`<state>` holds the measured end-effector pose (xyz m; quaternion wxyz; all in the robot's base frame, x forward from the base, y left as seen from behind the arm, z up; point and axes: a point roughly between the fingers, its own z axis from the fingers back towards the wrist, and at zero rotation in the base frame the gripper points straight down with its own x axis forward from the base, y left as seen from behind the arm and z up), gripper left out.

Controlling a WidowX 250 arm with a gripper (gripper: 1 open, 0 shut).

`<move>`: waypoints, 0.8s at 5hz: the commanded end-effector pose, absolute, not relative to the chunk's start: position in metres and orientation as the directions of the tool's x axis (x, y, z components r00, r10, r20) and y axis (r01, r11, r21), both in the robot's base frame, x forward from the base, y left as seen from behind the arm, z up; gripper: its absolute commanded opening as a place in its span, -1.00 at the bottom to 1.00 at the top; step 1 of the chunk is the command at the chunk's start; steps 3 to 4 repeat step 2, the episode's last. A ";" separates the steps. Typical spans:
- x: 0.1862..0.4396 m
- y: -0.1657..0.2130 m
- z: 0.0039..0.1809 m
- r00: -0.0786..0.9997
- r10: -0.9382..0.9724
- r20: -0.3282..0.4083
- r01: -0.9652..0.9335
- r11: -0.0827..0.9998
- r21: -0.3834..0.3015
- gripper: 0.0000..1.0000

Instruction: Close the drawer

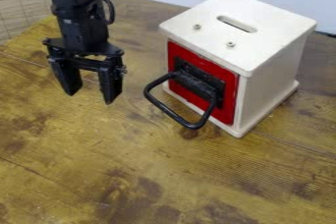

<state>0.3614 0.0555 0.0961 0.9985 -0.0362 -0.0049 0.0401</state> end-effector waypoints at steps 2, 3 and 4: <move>0.367 0.047 0.105 0.996 0.068 0.050 -0.064 0.995 -0.082 1.00; 0.367 0.047 0.105 0.996 0.068 0.050 -0.064 0.995 -0.082 1.00; 0.367 0.047 0.105 0.996 0.068 0.050 -0.064 0.995 -0.082 1.00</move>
